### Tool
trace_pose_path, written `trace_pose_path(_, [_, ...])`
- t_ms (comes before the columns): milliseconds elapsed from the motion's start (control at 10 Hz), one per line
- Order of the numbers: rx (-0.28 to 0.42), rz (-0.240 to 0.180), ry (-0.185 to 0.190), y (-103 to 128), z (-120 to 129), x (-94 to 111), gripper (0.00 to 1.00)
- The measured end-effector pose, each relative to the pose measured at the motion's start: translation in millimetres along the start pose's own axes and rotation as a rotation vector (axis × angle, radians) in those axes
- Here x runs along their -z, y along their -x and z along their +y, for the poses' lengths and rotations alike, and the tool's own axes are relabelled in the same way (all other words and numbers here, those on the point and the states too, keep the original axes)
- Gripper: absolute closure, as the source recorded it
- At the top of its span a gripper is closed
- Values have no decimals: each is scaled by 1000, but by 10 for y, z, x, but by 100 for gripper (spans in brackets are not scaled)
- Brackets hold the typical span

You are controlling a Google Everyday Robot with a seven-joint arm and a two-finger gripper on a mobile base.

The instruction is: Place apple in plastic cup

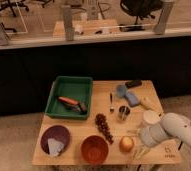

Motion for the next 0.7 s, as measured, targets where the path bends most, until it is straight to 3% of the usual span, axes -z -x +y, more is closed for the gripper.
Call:
trace_pose_path(400, [6, -159, 22, 60, -8, -195, 20])
trace_pose_path(700, [14, -221, 34, 113, -36, -318, 21])
